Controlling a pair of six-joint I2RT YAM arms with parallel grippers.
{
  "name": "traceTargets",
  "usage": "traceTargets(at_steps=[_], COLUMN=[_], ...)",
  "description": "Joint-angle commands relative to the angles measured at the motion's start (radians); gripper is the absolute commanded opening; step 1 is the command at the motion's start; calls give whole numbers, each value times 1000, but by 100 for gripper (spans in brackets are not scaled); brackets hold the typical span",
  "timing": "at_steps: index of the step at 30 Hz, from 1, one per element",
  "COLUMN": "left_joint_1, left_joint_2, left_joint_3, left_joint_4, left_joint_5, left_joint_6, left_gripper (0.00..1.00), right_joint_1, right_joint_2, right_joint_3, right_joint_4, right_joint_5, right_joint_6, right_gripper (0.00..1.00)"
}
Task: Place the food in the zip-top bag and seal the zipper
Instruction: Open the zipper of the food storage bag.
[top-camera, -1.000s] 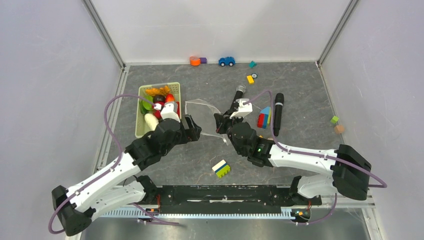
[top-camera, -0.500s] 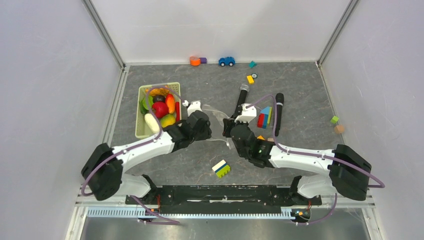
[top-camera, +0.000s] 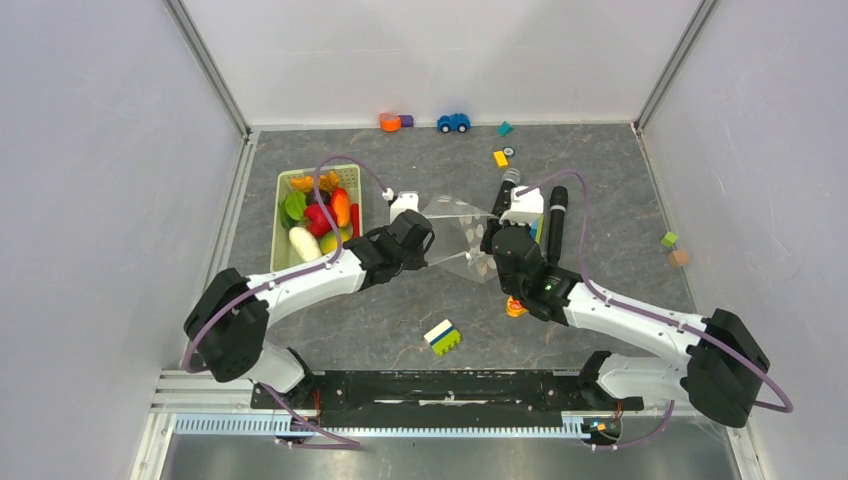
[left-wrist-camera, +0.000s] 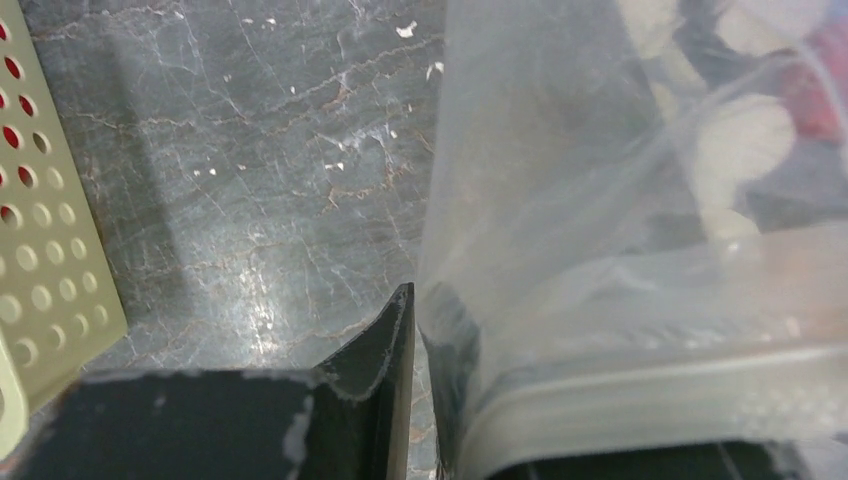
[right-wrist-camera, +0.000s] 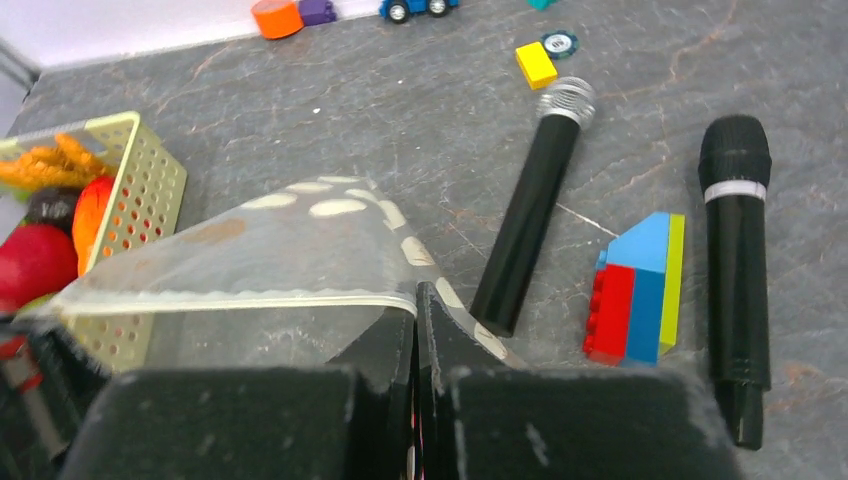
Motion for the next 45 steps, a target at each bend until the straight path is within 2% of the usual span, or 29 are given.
traceTargets(at_steps=[1,3,5,9,11,13,17,20,22,26,29,33,41,43,45], left_joint_1=[67,67,67,67,67,67,67,67,66,64,56,36,7,5,5], left_joint_2=[33,30,14,-22,-35,-35,-24,-12,-11,-25,-60,-119,-248,-282,-321], left_joint_3=[11,32,47,53,49,47,37,37,35,25,10,5,-10,-25,-34], left_joint_4=[-89,-87,-78,-62,-59,-61,-56,-41,-22,40,109,177,179,173,147], left_joint_5=[-84,-43,5,46,44,35,56,96,144,290,412,503,519,503,468], left_joint_6=[96,125,148,173,178,177,178,181,181,173,147,124,107,98,91], left_gripper=[18,18,18,19,19,19,18,16,16,19,28,47,85,99,100], right_joint_1=[-54,-55,-55,-54,-53,-53,-52,-53,-55,-55,-55,-55,-54,-55,-54], right_joint_2=[-67,-38,5,73,84,85,9,-73,-112,-117,-85,-25,79,95,109], right_joint_3=[56,132,246,400,433,449,343,241,209,254,309,355,432,441,450], right_joint_4=[33,5,-50,-172,-248,-342,-357,-290,-253,-321,-357,-393,-440,-442,-449], right_joint_5=[-94,-249,-332,-342,-384,-360,-350,-373,-399,-524,-497,-422,-342,-316,-294], right_joint_6=[-296,-396,-497,-638,-793,-885,-1070,-1111,-1070,-970,-877,-831,-797,-790,-788], right_gripper=[0,0,0,0,0,0,0,0,0,0,0,0,0,0,0])
